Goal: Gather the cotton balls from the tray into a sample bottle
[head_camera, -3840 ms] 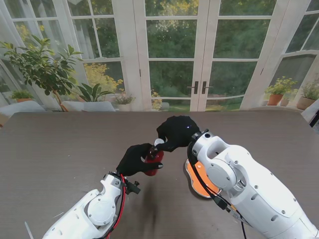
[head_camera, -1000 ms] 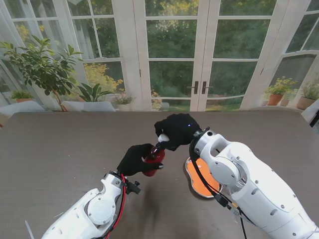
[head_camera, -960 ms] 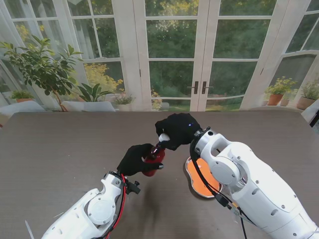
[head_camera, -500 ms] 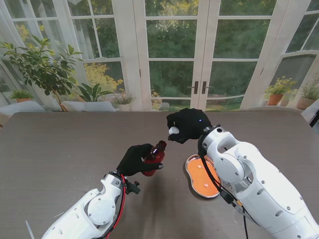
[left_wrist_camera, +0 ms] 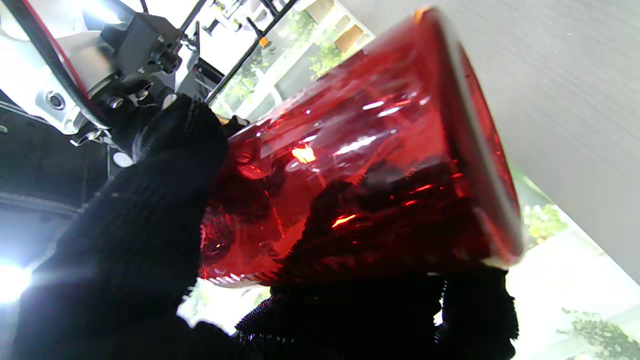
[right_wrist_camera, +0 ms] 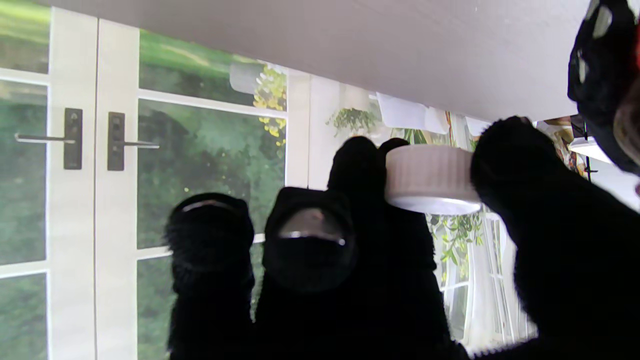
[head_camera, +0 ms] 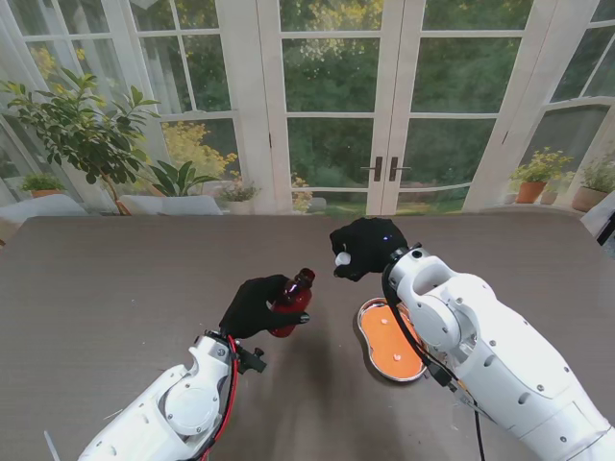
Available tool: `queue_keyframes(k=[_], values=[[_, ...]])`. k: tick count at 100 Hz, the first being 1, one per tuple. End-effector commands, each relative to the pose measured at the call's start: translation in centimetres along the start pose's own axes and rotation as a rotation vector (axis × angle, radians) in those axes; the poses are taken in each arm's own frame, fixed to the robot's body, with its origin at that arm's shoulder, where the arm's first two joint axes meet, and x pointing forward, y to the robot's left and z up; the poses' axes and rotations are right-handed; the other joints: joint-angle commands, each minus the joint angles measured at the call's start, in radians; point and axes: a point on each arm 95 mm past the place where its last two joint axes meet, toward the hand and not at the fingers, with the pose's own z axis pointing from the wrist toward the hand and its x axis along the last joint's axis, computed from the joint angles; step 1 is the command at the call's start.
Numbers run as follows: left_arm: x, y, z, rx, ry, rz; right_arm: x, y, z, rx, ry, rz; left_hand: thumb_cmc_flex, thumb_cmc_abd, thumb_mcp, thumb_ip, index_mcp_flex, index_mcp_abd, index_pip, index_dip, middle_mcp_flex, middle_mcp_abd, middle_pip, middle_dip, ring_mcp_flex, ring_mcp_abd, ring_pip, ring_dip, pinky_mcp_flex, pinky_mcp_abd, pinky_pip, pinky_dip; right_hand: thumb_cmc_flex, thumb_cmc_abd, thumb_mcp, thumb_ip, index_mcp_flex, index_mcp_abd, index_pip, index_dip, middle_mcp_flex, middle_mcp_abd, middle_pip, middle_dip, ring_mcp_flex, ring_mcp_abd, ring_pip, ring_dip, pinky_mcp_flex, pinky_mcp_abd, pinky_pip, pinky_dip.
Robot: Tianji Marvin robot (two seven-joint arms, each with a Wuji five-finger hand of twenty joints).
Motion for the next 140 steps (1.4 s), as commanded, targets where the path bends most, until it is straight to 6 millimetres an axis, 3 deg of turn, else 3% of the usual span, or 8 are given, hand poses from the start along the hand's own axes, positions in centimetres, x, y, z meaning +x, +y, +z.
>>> queue_keyframes(k=[1, 76, 96, 140], values=[[0.3, 0.1, 0.1, -0.009, 0.004, -0.002, 0.2, -1.0, 0.3, 0.030, 0.002, 0.006, 0.243, 0.184, 0.227, 0.063, 0.143, -0.221, 0.232, 0.029, 0.094, -0.125, 0.079, 0.024, 0.033, 0.002, 0.022, 0.015, -0.011, -0.044, 0.011, 0.008, 0.091, 0.072, 0.075, 0.036, 0.052, -0.094, 0.189, 0.009, 0.021, -0.007, 0.016, 0.012, 0.038, -0.034, 0.017, 0.005, -0.004, -0.011, 0.046, -0.003], [0.2, -0.5, 0.1, 0.008, 0.007, 0.011, 1.2, -9.7, 3.3, 0.179, 0.057, -0.029, 0.239, 0.185, 0.228, 0.062, 0.143, -0.226, 0.233, 0.029, 0.093, -0.127, 0.080, 0.024, 0.035, -0.002, 0.024, 0.015, -0.010, -0.043, 0.012, 0.009, 0.076, 0.065, 0.068, 0.029, 0.055, -0.107, 0.179, 0.010, 0.024, -0.019, 0.010, 0.013, 0.036, 0.004, -0.162, -0.054, -0.077, 0.010, -0.013, -0.016], [0.2, -0.5, 0.1, 0.006, 0.007, 0.007, 1.3, -11.4, 3.7, 0.199, 0.070, -0.040, 0.239, 0.184, 0.228, 0.062, 0.142, -0.224, 0.232, 0.029, 0.094, -0.127, 0.081, 0.024, 0.035, 0.000, 0.024, 0.016, -0.011, -0.043, 0.012, 0.009, 0.072, 0.052, 0.074, 0.024, 0.056, -0.115, 0.177, 0.006, 0.026, -0.024, 0.003, 0.009, 0.036, 0.015, -0.242, -0.074, -0.101, 0.012, -0.046, -0.030], [0.2, -0.4, 0.3, -0.001, 0.009, -0.003, 2.4, -14.4, 4.4, 0.228, 0.104, -0.042, 0.239, 0.184, 0.227, 0.062, 0.143, -0.223, 0.232, 0.028, 0.095, -0.123, 0.082, 0.024, 0.035, 0.002, 0.024, 0.016, -0.013, -0.040, 0.011, 0.009, 0.070, 0.037, 0.079, 0.018, 0.049, -0.117, 0.169, -0.003, 0.017, -0.028, -0.013, -0.001, 0.035, 0.019, -0.280, -0.074, -0.112, 0.011, -0.061, -0.038]])
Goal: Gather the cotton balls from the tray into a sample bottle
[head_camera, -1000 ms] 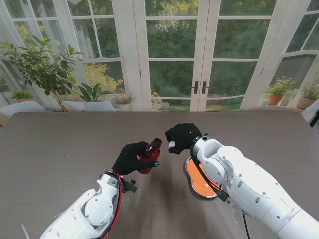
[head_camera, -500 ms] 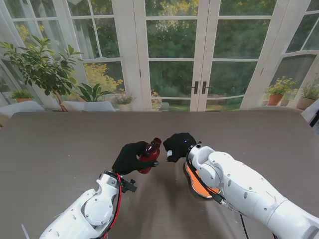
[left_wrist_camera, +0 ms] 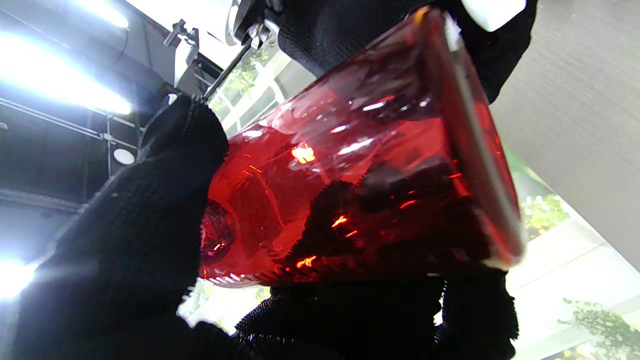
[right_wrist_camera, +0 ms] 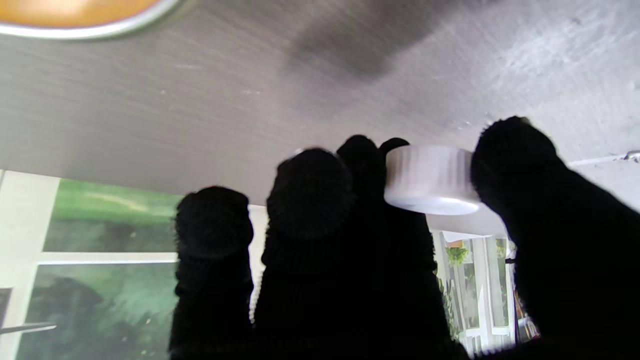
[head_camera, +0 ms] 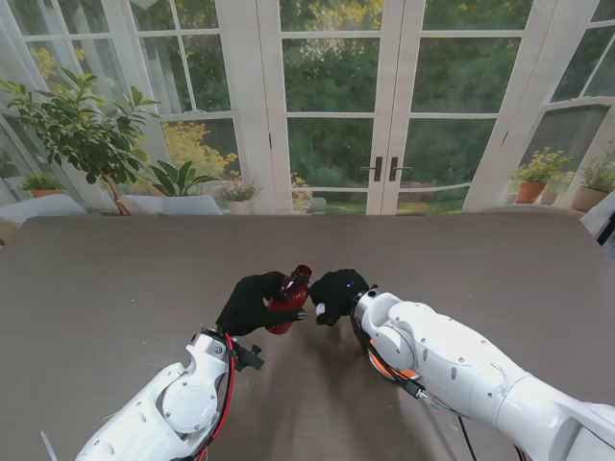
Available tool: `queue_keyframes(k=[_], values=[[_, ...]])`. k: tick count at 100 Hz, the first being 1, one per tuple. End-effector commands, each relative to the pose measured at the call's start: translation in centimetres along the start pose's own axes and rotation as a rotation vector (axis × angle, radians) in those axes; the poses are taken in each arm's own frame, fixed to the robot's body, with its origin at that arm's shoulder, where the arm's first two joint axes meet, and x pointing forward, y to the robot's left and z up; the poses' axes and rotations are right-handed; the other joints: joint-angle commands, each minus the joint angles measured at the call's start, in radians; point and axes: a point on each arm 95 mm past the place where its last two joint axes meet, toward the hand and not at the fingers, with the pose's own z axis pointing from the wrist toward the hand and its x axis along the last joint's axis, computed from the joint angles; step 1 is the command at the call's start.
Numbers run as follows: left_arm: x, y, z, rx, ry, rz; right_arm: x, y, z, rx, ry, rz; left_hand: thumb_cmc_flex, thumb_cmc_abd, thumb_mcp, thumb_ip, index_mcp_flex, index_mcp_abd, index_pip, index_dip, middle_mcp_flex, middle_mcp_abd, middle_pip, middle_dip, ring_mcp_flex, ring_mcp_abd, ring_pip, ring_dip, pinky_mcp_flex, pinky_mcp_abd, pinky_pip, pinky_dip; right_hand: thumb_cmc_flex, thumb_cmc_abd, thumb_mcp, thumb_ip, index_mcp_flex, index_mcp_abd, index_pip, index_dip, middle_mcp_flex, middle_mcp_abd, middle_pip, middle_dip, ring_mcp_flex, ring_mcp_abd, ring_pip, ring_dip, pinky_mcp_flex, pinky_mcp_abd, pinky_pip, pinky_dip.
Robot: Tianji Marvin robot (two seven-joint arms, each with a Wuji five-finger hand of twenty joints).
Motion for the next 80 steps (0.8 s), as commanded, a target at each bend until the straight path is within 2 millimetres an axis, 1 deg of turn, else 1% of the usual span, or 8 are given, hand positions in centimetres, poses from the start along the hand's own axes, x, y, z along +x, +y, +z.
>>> queue_keyframes(k=[1, 22, 56, 80], values=[[0.2, 0.2, 0.1, -0.015, 0.005, -0.007, 0.7, -0.4, 0.3, 0.009, 0.016, 0.000, 0.240, 0.184, 0.228, 0.062, 0.143, -0.222, 0.232, 0.028, 0.094, -0.123, 0.082, 0.024, 0.035, 0.003, 0.024, 0.016, -0.013, -0.040, 0.011, 0.009, 0.069, 0.036, 0.079, 0.018, 0.049, -0.117, 0.169, -0.003, 0.017, -0.026, -0.001, -0.002, 0.035, 0.001, -0.008, -0.014, -0.010, 0.011, -0.005, -0.013], [0.2, 0.3, 0.1, -0.020, 0.003, -0.009, 0.8, -1.3, 0.6, 0.012, 0.021, -0.005, 0.238, 0.185, 0.228, 0.062, 0.143, -0.222, 0.232, 0.028, 0.093, -0.122, 0.081, 0.023, 0.033, 0.002, 0.023, 0.016, -0.013, -0.040, 0.011, 0.009, 0.065, 0.028, 0.079, 0.014, 0.045, -0.114, 0.161, -0.010, 0.014, -0.027, -0.008, -0.009, 0.036, -0.001, -0.009, -0.010, -0.009, 0.008, -0.006, -0.015], [0.2, 0.5, 0.2, -0.027, 0.004, -0.012, 0.6, -2.1, 0.6, 0.027, 0.015, -0.019, 0.238, 0.184, 0.229, 0.062, 0.143, -0.223, 0.232, 0.028, 0.093, -0.124, 0.082, 0.024, 0.035, 0.002, 0.024, 0.017, -0.014, -0.040, 0.010, 0.010, 0.048, -0.006, 0.072, -0.002, 0.009, -0.085, 0.128, -0.025, -0.022, -0.014, -0.026, -0.019, 0.034, -0.001, -0.031, -0.014, -0.017, 0.004, -0.010, -0.019], [0.2, 0.6, 0.2, -0.030, 0.005, -0.014, 0.7, -2.8, 0.7, 0.034, 0.019, -0.023, 0.237, 0.184, 0.230, 0.061, 0.143, -0.225, 0.232, 0.028, 0.094, -0.126, 0.083, 0.024, 0.034, 0.001, 0.024, 0.017, -0.013, -0.039, 0.011, 0.010, 0.043, -0.018, 0.074, -0.008, -0.002, -0.078, 0.105, -0.033, -0.037, -0.014, -0.028, -0.019, 0.034, -0.003, -0.048, -0.016, -0.024, -0.001, -0.013, -0.021]])
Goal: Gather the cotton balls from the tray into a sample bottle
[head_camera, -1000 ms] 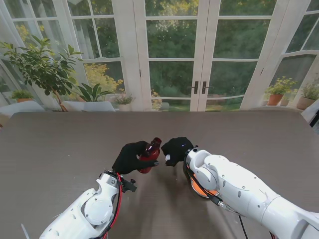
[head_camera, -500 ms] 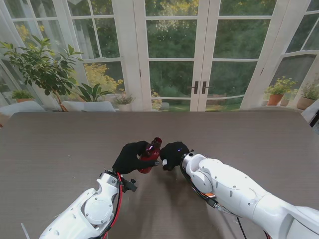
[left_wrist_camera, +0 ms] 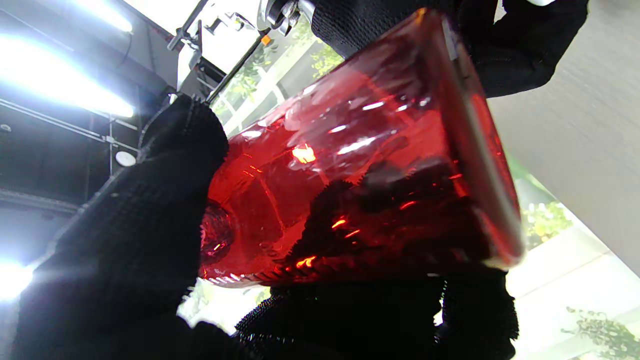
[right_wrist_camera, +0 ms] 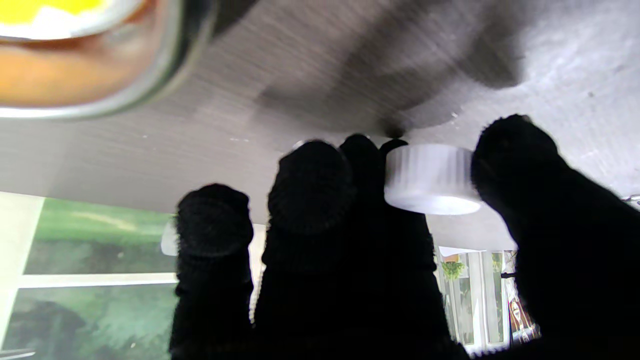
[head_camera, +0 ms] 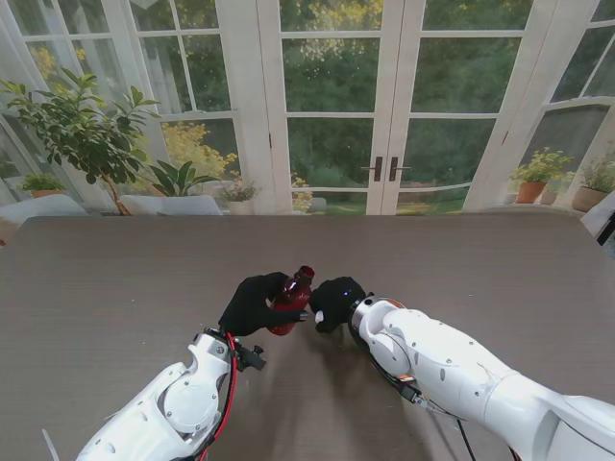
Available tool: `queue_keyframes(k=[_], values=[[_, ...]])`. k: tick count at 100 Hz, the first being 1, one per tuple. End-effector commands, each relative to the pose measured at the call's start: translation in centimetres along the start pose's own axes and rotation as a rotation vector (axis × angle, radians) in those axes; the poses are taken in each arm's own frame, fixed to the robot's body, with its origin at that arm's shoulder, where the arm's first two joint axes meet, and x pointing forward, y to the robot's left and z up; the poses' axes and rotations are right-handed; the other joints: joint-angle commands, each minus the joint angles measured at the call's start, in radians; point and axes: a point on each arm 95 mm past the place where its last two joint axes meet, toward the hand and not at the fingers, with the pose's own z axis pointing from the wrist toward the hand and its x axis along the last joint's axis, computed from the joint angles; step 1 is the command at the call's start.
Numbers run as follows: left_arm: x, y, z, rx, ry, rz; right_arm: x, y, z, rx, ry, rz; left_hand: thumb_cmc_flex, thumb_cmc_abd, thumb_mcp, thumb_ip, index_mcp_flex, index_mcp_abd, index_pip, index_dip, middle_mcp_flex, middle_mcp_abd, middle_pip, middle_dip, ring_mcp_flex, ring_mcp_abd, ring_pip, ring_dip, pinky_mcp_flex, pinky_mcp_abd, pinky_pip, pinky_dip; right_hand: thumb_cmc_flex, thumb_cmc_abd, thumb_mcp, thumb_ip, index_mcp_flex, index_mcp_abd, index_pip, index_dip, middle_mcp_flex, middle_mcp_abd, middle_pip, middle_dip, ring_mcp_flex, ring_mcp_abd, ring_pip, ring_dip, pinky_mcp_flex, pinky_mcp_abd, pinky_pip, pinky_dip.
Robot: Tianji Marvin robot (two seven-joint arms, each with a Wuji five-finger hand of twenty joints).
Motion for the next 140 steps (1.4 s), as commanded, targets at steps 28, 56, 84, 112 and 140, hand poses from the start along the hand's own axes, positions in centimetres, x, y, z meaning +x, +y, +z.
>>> queue_keyframes(k=[28, 56, 84, 112, 140], values=[[0.1, 0.3, 0.1, -0.019, 0.003, -0.008, 0.4, -1.1, 0.1, 0.032, 0.009, 0.001, 0.236, 0.184, 0.231, 0.061, 0.144, -0.222, 0.233, 0.028, 0.094, -0.123, 0.083, 0.024, 0.036, 0.003, 0.024, 0.017, -0.014, -0.039, 0.010, 0.010, 0.013, 0.001, 0.075, -0.008, 0.008, -0.058, 0.037, -0.005, -0.032, -0.012, -0.002, -0.012, 0.035, -0.004, -0.026, -0.015, -0.018, -0.006, -0.004, -0.018], [0.1, 0.4, 0.1, -0.023, 0.005, -0.011, 0.4, -1.0, -0.3, 0.040, 0.008, -0.006, 0.236, 0.183, 0.231, 0.061, 0.144, -0.222, 0.232, 0.027, 0.095, -0.123, 0.084, 0.024, 0.036, 0.003, 0.025, 0.017, -0.014, -0.038, 0.010, 0.010, -0.053, 0.008, 0.087, 0.071, 0.013, -0.008, -0.121, 0.072, -0.068, -0.006, -0.002, -0.054, 0.031, -0.004, -0.053, -0.007, -0.030, -0.011, -0.011, -0.021], [0.1, 0.4, 0.1, -0.022, 0.006, -0.012, 0.3, -1.0, -0.5, 0.050, 0.008, -0.008, 0.235, 0.183, 0.232, 0.061, 0.144, -0.221, 0.232, 0.026, 0.095, -0.122, 0.084, 0.024, 0.036, 0.004, 0.024, 0.018, -0.015, -0.037, 0.009, 0.010, -0.084, -0.008, 0.097, 0.170, 0.009, 0.015, -0.196, 0.163, -0.086, -0.002, 0.004, -0.083, 0.029, -0.005, -0.055, -0.004, -0.033, -0.012, -0.012, -0.020], [0.1, 0.4, 0.2, -0.024, 0.006, -0.013, 0.3, -1.2, -0.8, 0.059, 0.014, -0.012, 0.235, 0.182, 0.233, 0.060, 0.144, -0.222, 0.232, 0.025, 0.095, -0.122, 0.084, 0.024, 0.037, 0.003, 0.024, 0.018, -0.014, -0.038, 0.009, 0.010, -0.088, -0.043, 0.098, 0.167, 0.003, 0.020, -0.212, 0.177, -0.093, -0.002, 0.004, -0.086, 0.026, -0.008, -0.056, -0.004, -0.035, -0.015, -0.013, -0.021], [0.1, 0.4, 0.2, -0.026, 0.006, -0.015, 0.3, -1.6, -1.0, 0.068, 0.019, -0.012, 0.234, 0.182, 0.234, 0.060, 0.144, -0.222, 0.233, 0.025, 0.095, -0.123, 0.085, 0.024, 0.038, 0.002, 0.025, 0.018, -0.016, -0.038, 0.007, 0.009, -0.095, -0.083, 0.111, 0.160, -0.001, 0.026, -0.222, 0.188, -0.098, -0.004, 0.007, -0.088, 0.025, -0.013, -0.055, -0.002, -0.035, -0.017, -0.013, -0.021]])
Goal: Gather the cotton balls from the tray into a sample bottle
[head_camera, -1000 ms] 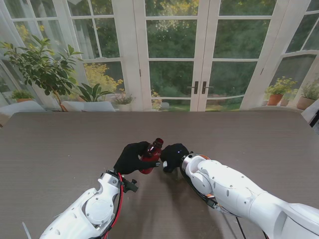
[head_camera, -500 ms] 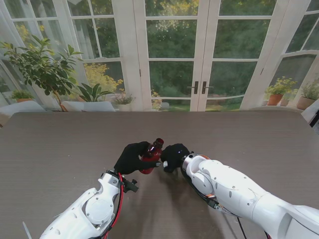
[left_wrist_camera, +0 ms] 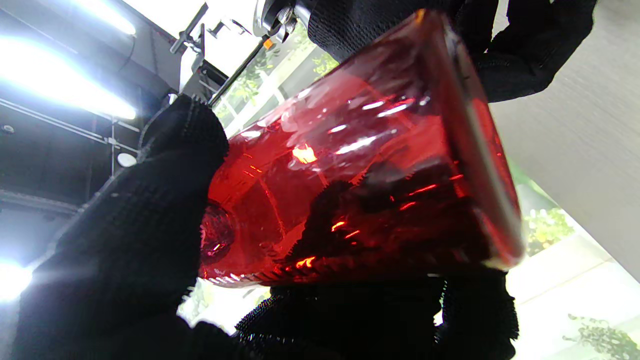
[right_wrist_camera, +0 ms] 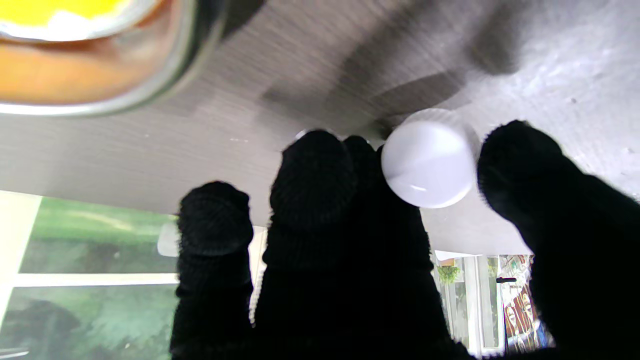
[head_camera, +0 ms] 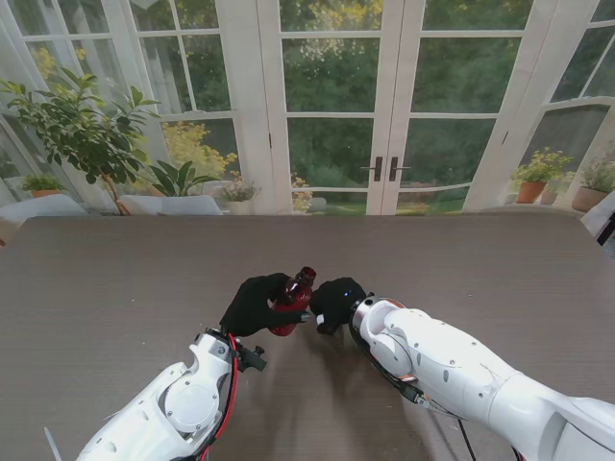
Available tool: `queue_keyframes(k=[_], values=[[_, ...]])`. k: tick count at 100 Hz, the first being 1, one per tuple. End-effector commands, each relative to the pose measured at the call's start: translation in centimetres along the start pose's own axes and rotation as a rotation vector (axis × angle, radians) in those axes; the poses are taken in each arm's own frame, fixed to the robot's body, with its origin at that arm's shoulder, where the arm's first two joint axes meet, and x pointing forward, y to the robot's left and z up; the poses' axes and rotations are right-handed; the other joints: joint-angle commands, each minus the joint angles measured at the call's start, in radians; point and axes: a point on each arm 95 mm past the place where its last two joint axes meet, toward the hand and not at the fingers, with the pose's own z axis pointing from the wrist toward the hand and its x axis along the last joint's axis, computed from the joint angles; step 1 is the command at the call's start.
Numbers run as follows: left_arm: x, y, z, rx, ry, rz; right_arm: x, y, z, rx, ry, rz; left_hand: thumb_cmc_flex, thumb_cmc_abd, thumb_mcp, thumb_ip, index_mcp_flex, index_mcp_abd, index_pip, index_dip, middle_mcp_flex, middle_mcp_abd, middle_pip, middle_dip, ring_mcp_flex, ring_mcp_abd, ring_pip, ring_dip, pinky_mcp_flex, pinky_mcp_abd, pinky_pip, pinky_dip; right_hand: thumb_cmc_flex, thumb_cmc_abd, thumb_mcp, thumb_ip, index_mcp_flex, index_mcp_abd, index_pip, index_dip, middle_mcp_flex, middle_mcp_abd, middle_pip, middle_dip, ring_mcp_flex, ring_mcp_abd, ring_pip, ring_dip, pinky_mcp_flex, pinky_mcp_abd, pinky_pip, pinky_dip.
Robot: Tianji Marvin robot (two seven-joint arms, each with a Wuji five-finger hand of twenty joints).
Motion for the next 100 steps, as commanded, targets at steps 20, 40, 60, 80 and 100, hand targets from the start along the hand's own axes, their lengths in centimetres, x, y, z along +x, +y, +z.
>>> queue_keyframes(k=[20, 40, 60, 80, 100], values=[[0.1, 0.3, 0.1, -0.016, 0.006, -0.008, 0.3, -1.9, -0.7, 0.059, 0.015, 0.004, 0.234, 0.181, 0.234, 0.060, 0.145, -0.223, 0.233, 0.025, 0.096, -0.124, 0.085, 0.024, 0.037, 0.002, 0.024, 0.018, -0.016, -0.036, 0.007, 0.009, -0.034, -0.050, 0.058, 0.030, 0.015, -0.003, -0.071, 0.001, -0.014, -0.008, 0.007, -0.006, 0.027, -0.011, 0.002, 0.003, -0.011, -0.019, -0.002, -0.011], [0.1, 0.2, 0.1, -0.014, 0.005, -0.008, 0.5, -1.9, -0.6, 0.062, 0.030, 0.001, 0.234, 0.182, 0.234, 0.060, 0.144, -0.219, 0.233, 0.025, 0.095, -0.122, 0.084, 0.024, 0.037, 0.004, 0.024, 0.018, -0.018, -0.035, 0.006, 0.009, -0.057, -0.047, 0.053, 0.026, -0.014, 0.006, -0.088, -0.002, -0.028, -0.011, 0.004, -0.007, 0.020, -0.014, -0.001, 0.002, -0.016, -0.023, -0.006, -0.012], [0.1, 0.2, 0.0, -0.014, 0.004, -0.008, 0.5, -1.8, -0.6, 0.062, 0.031, 0.001, 0.235, 0.182, 0.234, 0.060, 0.144, -0.221, 0.233, 0.025, 0.095, -0.121, 0.085, 0.024, 0.036, 0.003, 0.024, 0.018, -0.017, -0.035, 0.006, 0.009, -0.067, -0.034, 0.047, 0.025, -0.039, 0.014, -0.100, -0.006, -0.030, -0.011, 0.006, -0.008, 0.020, -0.014, -0.001, 0.003, -0.017, -0.024, -0.006, -0.012], [0.1, 0.2, 0.0, -0.016, 0.003, -0.009, 0.4, -1.1, -0.6, 0.047, 0.013, -0.003, 0.236, 0.182, 0.234, 0.060, 0.144, -0.221, 0.233, 0.025, 0.095, -0.120, 0.085, 0.024, 0.036, 0.003, 0.024, 0.018, -0.018, -0.035, 0.006, 0.009, -0.089, -0.001, 0.031, 0.024, -0.112, 0.043, -0.142, -0.028, -0.043, -0.015, 0.001, -0.012, 0.015, -0.018, -0.004, 0.002, -0.017, -0.032, -0.008, -0.013], [0.1, 0.3, 0.0, -0.020, 0.002, -0.012, -0.1, 0.4, -1.0, 0.018, -0.031, 0.012, 0.235, 0.182, 0.235, 0.060, 0.144, -0.224, 0.233, 0.025, 0.094, -0.123, 0.084, 0.024, 0.034, 0.001, 0.023, 0.018, -0.017, -0.039, 0.005, 0.009, -0.106, 0.036, 0.012, 0.026, -0.168, 0.061, -0.166, -0.050, -0.055, -0.009, -0.018, -0.029, 0.013, -0.017, -0.005, 0.001, -0.019, -0.031, -0.008, -0.013]])
